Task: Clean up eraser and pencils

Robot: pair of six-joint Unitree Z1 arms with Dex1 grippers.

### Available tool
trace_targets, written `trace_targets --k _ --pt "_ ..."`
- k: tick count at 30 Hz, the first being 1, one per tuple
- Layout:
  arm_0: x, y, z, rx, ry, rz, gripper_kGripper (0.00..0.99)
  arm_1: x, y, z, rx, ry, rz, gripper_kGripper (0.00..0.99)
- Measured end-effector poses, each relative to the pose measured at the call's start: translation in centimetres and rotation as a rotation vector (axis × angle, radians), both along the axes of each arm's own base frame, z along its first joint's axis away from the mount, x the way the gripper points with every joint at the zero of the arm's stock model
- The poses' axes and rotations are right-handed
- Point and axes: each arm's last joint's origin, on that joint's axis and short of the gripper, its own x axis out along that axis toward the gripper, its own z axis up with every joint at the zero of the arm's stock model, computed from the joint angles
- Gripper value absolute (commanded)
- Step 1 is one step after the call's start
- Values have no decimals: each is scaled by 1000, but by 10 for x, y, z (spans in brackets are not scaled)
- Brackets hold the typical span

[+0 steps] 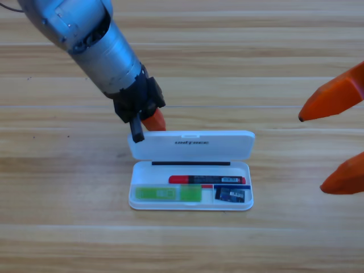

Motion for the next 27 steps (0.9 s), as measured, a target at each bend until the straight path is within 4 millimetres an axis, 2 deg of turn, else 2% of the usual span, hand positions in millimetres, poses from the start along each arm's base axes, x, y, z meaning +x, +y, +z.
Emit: trace_targets --k 8,27 --pt "-20 -5 -1 7 20 -28 0 0 0 0 0 0 0 900" --pt "-34 -6 -26 5 23 -44 0 0 0 0 -1 1 0 900"
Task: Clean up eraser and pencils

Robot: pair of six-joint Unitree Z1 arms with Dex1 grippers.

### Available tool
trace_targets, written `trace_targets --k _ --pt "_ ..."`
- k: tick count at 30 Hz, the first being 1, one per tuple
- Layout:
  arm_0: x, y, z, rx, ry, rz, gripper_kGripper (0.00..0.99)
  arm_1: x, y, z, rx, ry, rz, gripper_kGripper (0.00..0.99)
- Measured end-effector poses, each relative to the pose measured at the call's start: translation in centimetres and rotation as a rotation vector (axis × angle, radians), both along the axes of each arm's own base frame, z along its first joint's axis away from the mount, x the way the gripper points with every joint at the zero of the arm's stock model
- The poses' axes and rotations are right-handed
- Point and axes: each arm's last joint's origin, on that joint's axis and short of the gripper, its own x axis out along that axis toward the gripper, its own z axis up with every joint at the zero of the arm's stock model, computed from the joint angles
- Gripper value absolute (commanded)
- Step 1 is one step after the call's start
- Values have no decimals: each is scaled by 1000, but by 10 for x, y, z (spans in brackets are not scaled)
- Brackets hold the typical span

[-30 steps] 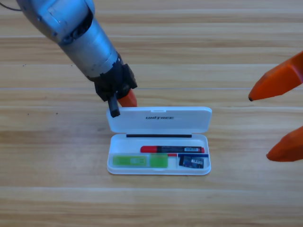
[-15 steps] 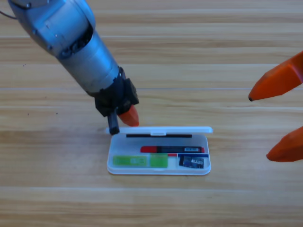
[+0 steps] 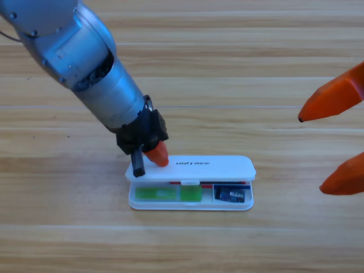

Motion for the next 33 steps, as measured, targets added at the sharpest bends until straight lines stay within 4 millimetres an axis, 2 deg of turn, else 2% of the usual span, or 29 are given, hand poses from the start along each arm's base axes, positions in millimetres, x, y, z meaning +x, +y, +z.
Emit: trace_targets --k 21,33 --pt "-16 -8 -20 -5 -5 -42 0 1 1 -1 -2 3 0 900" --pt "-19 -16 -28 -9 -9 -61 0 1 1 -1 -2 3 0 900"
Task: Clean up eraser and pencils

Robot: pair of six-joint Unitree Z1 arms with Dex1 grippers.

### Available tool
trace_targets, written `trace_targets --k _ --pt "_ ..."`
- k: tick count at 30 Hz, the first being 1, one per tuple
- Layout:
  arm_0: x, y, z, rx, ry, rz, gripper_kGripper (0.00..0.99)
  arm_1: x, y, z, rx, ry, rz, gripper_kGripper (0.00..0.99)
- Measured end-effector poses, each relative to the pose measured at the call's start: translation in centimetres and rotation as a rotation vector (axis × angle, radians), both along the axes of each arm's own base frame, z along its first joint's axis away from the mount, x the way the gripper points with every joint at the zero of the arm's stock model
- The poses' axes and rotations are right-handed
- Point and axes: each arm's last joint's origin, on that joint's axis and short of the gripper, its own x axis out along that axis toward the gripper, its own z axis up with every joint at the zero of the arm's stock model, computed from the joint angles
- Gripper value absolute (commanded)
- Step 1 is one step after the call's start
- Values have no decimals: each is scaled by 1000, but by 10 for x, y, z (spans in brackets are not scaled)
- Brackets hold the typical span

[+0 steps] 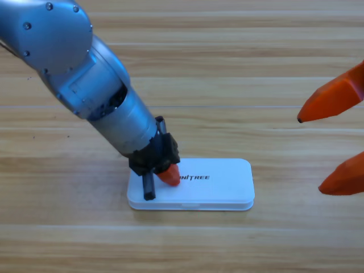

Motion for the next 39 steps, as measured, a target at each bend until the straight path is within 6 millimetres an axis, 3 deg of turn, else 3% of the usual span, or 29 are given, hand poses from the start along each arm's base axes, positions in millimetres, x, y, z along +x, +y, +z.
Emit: trace_targets --k 8,9,11,12,13,15,19,22,26,31,39 --pt "0 -1 0 2 3 0 0 0 1 -1 -2 2 1 900" --pt "0 -1 2 9 10 0 158 0 1 -1 -2 2 1 900" --pt "-3 2 8 46 43 1 704 1 1 -1 -3 3 1 900" --pt "-6 4 12 61 56 2 887 1 1 -1 -3 3 1 900" --pt "-8 6 19 68 63 2 965 0 1 -1 -3 3 2 900" --pt "-11 10 41 52 52 8 990 0 1 -1 -3 3 2 900" --pt "-32 32 112 -62 -19 52 990 0 1 -1 -3 3 3 900" --pt "-69 62 168 -208 -57 22 989 0 1 -1 -3 3 3 900" --pt "-125 84 210 -354 -68 -122 990 0 1 -1 -3 3 3 900" --pt "-159 86 219 -394 -76 -256 990 0 1 -1 -3 3 3 900" --pt "-166 76 194 -383 -76 -326 989 0 1 -1 -3 3 4 900"
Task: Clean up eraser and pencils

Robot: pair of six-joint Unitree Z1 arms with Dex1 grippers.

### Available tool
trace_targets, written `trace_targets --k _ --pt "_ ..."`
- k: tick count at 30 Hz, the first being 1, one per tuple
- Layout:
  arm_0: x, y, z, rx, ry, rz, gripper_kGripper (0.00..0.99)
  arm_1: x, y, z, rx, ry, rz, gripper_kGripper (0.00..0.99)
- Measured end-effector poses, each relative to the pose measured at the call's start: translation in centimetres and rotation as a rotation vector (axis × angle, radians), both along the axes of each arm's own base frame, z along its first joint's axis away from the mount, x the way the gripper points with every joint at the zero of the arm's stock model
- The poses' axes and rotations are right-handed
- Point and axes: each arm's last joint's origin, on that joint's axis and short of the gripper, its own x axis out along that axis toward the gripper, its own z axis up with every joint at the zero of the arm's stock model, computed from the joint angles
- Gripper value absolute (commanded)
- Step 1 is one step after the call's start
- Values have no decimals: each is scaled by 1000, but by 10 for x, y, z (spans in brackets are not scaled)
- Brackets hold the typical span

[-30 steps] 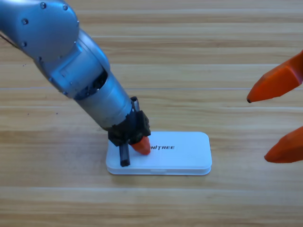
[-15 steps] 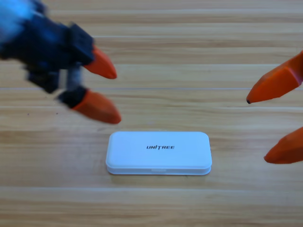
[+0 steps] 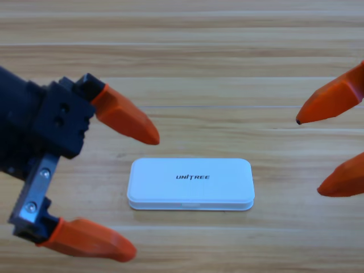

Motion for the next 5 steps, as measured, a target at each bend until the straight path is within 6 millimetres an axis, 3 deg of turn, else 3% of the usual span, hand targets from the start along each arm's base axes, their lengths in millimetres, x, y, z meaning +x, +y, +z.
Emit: trace_targets --k 5 --pt "0 0 -1 2 0 0 990 0 0 0 0 0 0 900"
